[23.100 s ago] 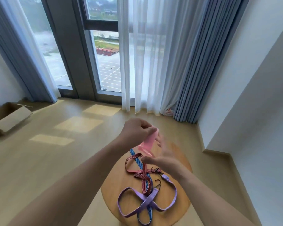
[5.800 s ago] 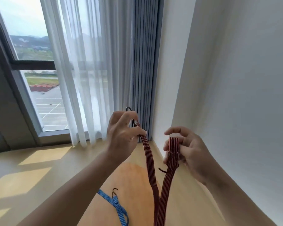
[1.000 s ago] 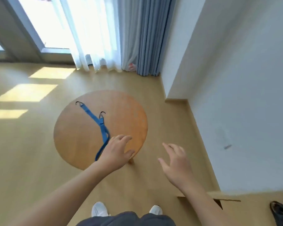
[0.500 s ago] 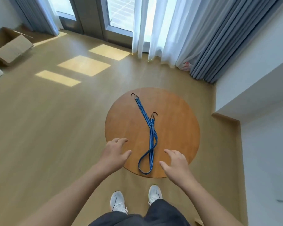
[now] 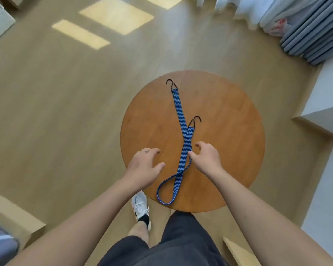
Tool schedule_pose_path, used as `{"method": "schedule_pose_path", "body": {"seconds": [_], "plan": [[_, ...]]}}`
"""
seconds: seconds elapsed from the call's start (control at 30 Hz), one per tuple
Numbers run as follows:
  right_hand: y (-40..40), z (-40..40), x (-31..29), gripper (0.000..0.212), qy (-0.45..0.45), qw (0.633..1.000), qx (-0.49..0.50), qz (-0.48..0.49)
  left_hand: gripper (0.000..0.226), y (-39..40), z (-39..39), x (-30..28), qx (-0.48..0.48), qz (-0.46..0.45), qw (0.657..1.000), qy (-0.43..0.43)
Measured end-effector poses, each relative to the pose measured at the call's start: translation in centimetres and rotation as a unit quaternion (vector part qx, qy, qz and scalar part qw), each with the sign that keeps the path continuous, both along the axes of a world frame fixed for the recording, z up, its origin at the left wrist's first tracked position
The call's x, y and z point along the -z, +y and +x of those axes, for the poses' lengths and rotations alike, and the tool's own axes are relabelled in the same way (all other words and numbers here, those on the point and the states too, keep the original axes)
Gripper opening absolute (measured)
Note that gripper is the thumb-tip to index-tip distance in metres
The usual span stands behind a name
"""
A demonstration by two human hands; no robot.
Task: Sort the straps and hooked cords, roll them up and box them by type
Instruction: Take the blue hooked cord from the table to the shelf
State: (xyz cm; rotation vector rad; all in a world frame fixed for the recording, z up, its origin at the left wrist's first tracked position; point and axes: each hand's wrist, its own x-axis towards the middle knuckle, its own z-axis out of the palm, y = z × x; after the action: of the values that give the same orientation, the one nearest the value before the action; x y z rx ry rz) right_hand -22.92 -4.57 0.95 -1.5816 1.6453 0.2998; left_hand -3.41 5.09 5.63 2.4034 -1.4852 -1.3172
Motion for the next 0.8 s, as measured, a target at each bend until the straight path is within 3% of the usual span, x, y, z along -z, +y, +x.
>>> {"method": "schedule_pose_path", "body": {"seconds": [0.17, 0.3, 0.4, 0.57, 0.63, 0.7, 0.77, 0.8], "plan": [[-2.5, 2.6, 4.6, 0.047, 0.036, 0.997, 0.057, 0.036, 0.049, -1.3, -0.7, 1.8, -0.030, 0.028, 0.999, -0.008], [-1.7, 4.5, 6.2, 0.039, 0.047, 0.995, 0.082, 0.012, 0.046, -0.5, -0.9, 2.2, -0.062, 0.057, 0.996, -0.015], [-1.6, 4.4, 6.4, 0.029, -0.026, 0.985, 0.168, 0.037, 0.045, 0.0, -1.0, 2.2, -0.085, 0.073, 0.994, -0.009], [-1.6, 3.0, 3.4, 0.040, -0.224, 0.926, 0.275, 0.131, 0.034, -1.1, -1.8, 2.0, -0.161, 0.081, 0.983, 0.024], [-1.5, 2.3, 1.0, 0.039, -0.303, 0.895, 0.291, 0.151, 0.031, -2.3, -2.0, 1.9, -0.238, 0.079, 0.966, 0.066], [-1.4, 1.8, -1.8, 0.039, -0.360, 0.875, 0.281, 0.162, 0.042, -3.8, -2.0, 1.6, -0.312, 0.078, 0.939, 0.124], [-1.1, 1.4, -4.3, 0.038, -0.399, 0.861, 0.265, 0.171, 0.059, -5.3, -1.8, 0.9, -0.397, 0.094, 0.882, 0.237], [-0.9, 1.1, -5.6, 0.038, -0.414, 0.856, 0.257, 0.176, 0.068, -6.0, -1.7, 0.6, -0.443, 0.105, 0.833, 0.314]]}}
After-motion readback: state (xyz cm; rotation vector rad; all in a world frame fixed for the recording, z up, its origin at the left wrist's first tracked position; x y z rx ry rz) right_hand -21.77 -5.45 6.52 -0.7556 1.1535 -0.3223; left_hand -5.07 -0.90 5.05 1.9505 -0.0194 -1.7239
